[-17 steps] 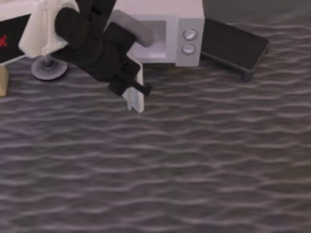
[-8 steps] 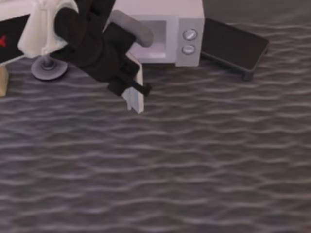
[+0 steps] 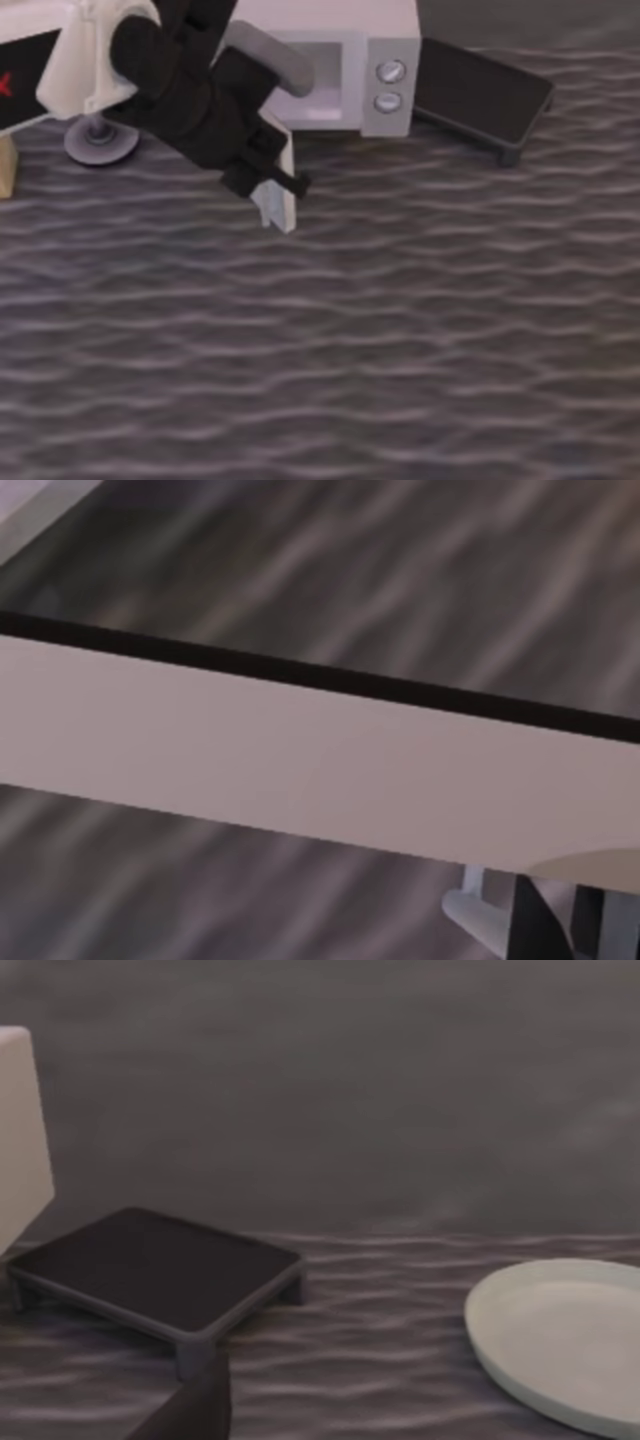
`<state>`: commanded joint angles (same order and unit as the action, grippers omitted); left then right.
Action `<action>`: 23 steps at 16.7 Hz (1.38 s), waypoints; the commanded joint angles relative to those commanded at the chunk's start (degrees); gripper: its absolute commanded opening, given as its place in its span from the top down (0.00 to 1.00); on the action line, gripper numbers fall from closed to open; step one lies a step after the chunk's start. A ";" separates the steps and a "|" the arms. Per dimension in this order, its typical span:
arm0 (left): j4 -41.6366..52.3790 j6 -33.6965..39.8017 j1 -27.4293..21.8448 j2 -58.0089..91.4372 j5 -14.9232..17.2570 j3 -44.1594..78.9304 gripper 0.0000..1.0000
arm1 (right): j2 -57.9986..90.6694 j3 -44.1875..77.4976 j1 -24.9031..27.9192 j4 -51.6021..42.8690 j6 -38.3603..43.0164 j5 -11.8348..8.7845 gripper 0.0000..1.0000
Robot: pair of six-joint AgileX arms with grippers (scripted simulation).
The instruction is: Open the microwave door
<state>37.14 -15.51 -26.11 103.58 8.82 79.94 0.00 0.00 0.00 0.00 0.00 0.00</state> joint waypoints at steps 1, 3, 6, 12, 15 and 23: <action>0.00 0.00 0.00 0.00 0.00 0.00 1.00 | 0.00 0.00 0.00 0.00 0.00 0.00 0.00; 0.00 0.00 0.00 0.00 0.00 0.00 1.00 | 0.00 0.00 0.00 0.00 0.00 0.00 0.00; 0.15 -0.75 0.09 -0.05 0.73 -0.34 1.00 | 0.00 0.00 0.00 0.00 0.00 0.00 0.00; 1.58 -9.15 3.49 -2.05 4.86 -2.21 1.00 | 0.00 0.00 0.00 0.00 0.00 0.00 0.00; 1.85 -10.36 4.00 -2.30 5.46 -2.55 1.00 | 0.00 0.00 0.00 0.00 0.00 0.00 0.00; 1.85 -10.36 4.00 -2.30 5.46 -2.55 1.00 | 0.00 0.00 0.00 0.00 0.00 0.00 0.00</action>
<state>38.99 -25.87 -22.11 101.28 14.28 77.39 0.00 0.00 0.00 0.00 0.00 0.00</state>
